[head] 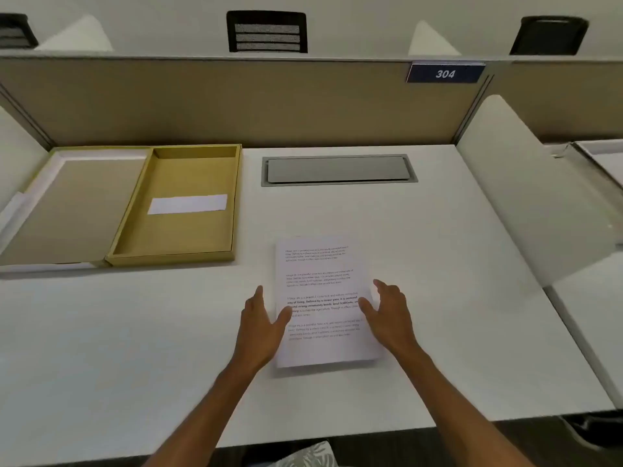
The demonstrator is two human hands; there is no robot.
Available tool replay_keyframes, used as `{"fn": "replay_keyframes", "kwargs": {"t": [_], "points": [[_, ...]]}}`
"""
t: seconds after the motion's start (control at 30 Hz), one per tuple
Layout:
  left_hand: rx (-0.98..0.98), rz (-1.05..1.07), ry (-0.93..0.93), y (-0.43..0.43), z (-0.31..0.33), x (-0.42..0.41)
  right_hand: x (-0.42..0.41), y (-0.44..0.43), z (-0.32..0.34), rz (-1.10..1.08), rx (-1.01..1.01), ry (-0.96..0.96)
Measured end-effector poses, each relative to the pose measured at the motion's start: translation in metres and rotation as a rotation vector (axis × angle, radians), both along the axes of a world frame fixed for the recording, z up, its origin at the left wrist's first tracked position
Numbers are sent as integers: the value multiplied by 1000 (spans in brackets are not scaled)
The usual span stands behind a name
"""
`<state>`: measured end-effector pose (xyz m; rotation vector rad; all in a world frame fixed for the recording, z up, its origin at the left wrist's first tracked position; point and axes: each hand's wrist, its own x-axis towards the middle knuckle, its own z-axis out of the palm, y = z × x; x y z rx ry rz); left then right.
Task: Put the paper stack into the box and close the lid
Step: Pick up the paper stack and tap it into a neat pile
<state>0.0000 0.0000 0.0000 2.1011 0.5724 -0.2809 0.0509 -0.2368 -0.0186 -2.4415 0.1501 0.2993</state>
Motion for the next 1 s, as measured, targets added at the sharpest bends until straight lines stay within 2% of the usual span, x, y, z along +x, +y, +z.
{"fn": "replay_keyframes", "kwargs": {"t": [0.17,0.33,0.57,0.7,0.87,0.93,1.0], "points": [[-193,238,254,1,-15,9,3,9,-11,-188,29,226],[-389,368,242,-3,-20,21,15,15,-12,-377,143,324],[-542,485,320,5,-28,38,33,11,-16,-526,385,405],[-586,463,371,15,-28,46,41,5,-15,-527,458,488],[-508,367,321,19,-33,45,43,9,-15,-429,317,455],[-462,337,278,17,-35,46,45,8,-14,-425,381,487],[-495,314,279,18,-34,47,47,4,-13,-404,447,530]]}}
